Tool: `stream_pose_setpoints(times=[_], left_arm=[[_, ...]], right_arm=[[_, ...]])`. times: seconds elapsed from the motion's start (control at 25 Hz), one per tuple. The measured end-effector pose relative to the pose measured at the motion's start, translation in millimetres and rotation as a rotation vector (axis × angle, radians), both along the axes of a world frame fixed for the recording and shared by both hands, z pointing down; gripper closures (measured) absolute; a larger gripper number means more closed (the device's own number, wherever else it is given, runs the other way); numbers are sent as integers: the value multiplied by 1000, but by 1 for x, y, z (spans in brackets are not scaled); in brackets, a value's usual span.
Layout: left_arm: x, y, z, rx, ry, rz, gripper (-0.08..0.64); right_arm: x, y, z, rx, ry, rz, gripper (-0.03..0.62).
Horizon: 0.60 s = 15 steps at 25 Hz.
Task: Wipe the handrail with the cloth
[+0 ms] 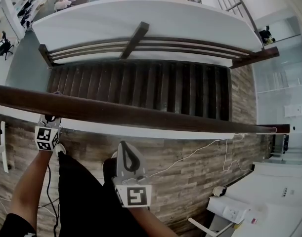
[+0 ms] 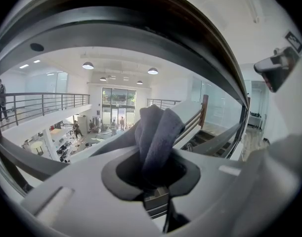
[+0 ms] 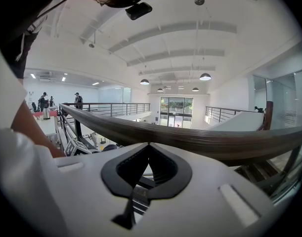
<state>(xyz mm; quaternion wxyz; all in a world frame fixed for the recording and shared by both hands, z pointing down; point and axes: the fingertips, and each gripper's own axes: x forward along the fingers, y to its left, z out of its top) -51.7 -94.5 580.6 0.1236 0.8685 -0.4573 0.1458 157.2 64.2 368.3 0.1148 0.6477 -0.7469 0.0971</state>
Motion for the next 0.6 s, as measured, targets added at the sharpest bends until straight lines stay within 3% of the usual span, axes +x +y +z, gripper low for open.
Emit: stream_pose_setpoints(times=[0.6], left_arm=[[12, 1, -1, -13, -16, -4, 503]], right_arm=[[21, 11, 2, -6, 2, 29, 591]])
